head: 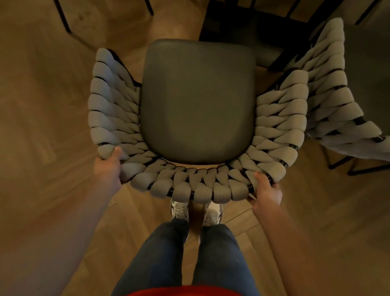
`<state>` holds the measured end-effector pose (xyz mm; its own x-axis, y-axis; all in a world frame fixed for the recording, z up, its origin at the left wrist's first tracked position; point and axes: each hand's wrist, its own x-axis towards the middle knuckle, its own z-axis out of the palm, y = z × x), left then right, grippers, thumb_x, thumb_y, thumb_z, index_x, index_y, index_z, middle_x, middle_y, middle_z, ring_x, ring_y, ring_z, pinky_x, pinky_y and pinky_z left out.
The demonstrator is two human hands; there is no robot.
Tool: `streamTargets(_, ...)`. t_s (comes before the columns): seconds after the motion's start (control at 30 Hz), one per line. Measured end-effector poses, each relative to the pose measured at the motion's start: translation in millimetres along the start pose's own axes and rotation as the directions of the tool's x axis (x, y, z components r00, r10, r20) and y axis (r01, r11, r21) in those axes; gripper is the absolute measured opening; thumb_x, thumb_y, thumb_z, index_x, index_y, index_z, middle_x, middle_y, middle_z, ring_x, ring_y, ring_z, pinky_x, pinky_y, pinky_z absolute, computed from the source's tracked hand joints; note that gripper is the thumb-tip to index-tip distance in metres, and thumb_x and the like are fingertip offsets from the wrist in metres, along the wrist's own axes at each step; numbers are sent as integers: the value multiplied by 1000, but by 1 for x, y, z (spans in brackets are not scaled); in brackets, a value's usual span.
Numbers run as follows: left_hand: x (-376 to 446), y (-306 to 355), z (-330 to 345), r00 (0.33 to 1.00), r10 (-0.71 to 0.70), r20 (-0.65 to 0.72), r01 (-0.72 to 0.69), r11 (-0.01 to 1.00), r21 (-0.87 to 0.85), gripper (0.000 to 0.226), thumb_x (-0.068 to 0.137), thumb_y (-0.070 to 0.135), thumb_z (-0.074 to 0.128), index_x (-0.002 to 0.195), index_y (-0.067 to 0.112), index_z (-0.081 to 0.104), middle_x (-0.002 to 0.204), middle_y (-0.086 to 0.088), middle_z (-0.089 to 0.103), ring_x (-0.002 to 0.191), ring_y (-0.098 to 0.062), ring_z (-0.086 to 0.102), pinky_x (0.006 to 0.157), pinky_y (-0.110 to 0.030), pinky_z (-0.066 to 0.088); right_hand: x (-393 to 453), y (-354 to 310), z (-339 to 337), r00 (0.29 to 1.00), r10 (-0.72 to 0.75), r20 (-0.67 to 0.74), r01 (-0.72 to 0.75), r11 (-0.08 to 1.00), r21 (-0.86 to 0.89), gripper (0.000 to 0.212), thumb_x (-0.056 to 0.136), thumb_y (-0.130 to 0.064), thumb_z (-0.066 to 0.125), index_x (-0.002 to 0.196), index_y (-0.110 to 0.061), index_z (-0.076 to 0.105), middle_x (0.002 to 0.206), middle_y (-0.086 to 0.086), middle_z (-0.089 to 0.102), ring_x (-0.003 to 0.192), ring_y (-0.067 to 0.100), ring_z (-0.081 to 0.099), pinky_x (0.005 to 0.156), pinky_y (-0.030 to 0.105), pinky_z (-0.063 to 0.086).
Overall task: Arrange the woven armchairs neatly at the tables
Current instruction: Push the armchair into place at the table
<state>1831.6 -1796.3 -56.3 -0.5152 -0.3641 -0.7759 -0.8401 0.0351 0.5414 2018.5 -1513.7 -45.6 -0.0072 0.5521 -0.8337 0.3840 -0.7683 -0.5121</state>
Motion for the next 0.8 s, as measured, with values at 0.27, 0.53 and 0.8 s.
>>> streamTargets(0.27,-13,18,-19,515,666,540,-747,40,664,59,99,48,47,143,8,44,144,-17,45,134,-36,42,107,-52,37,-18,5,-22,582,-685,437,706,160,-690,73,92,-34,65,153,-18,28,157,8,30,145,28,24,116,48,27)
streamTargets(0.53,-34,-63,-19,384,125,915,-745,-543,387,82,89,68,4,155,25,22,152,4,38,148,-20,20,123,-45,3,-16,28,-16,534,-171,828,684,-489,-542,74,91,-73,27,151,-31,34,151,-7,41,146,17,23,121,45,-10)
streamTargets(0.8,-22,-58,-11,318,164,934,-771,-529,355,68,96,61,15,147,23,39,135,4,51,130,-22,40,119,-45,16,-4,37,-14,441,-249,863,680,-534,-502,106,79,-80,-15,138,-25,54,129,0,60,128,26,46,120,49,11)
